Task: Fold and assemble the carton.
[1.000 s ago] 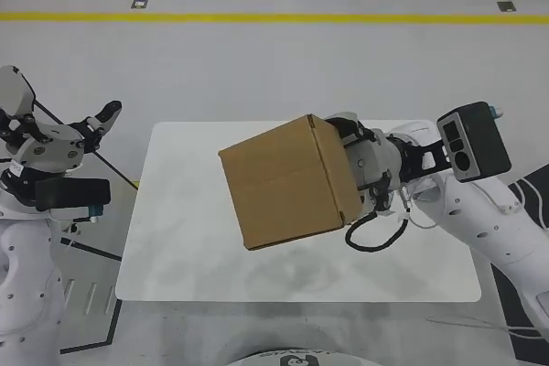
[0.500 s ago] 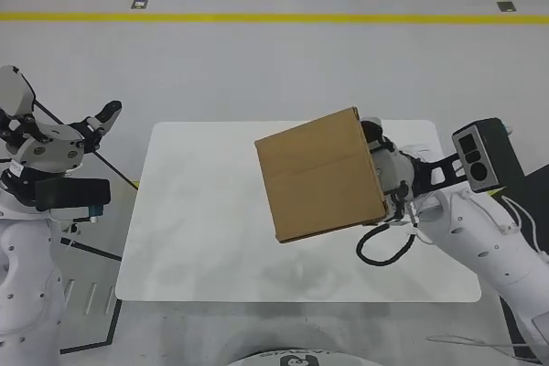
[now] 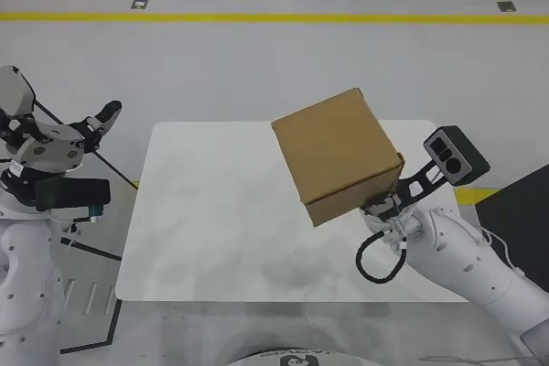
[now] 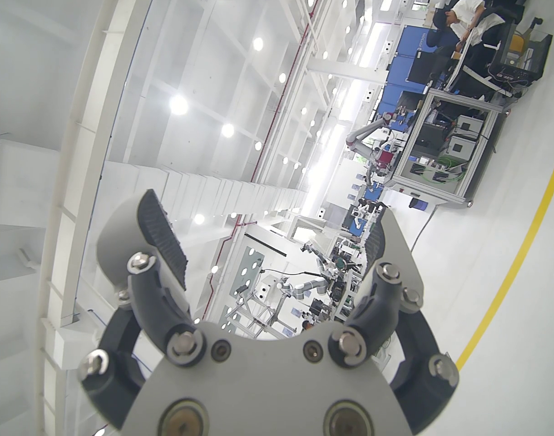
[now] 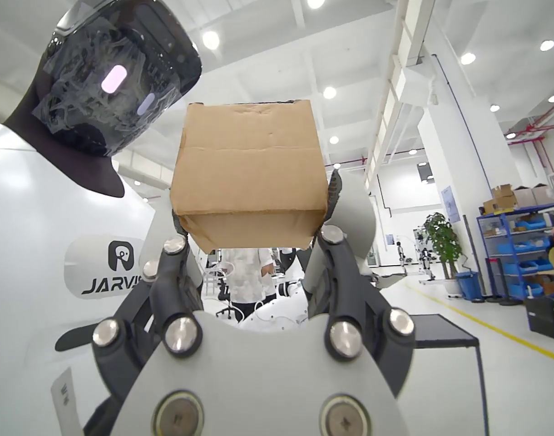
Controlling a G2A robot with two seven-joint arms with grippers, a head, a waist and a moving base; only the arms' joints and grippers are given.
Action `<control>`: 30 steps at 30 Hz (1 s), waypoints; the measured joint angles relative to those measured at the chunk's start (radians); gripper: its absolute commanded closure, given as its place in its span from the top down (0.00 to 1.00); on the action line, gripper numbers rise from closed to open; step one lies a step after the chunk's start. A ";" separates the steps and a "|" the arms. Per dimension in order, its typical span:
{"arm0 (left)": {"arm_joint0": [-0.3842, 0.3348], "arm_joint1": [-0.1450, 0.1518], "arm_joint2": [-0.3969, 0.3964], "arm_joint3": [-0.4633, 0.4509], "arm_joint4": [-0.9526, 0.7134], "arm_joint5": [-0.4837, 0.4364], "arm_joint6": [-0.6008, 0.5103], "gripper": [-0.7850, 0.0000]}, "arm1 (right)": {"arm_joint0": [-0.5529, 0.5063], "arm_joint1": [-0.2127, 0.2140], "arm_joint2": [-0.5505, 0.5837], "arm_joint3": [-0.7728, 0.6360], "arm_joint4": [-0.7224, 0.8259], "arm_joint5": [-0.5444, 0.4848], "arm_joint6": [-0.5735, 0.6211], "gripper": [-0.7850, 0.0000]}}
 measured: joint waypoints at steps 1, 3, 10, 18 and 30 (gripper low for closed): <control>0.000 0.000 0.000 0.000 0.000 0.000 0.000 1.00 | 0.001 0.000 -0.006 0.000 0.026 0.000 0.016 0.00; 0.000 0.000 0.000 0.000 0.000 0.000 0.000 1.00 | 0.001 0.000 -0.014 -0.001 0.082 0.000 0.048 0.00; 0.000 0.000 0.000 0.000 0.000 0.000 0.000 1.00 | -0.010 -0.004 -0.004 -0.025 0.195 0.000 0.116 0.00; 0.000 0.000 0.000 0.000 0.000 0.000 0.000 1.00 | -0.024 -0.020 0.004 -0.052 0.223 0.000 0.144 0.00; 0.000 0.000 0.000 0.000 0.000 0.000 0.000 1.00 | 0.031 -0.045 0.041 -0.103 -0.089 0.000 -0.008 0.00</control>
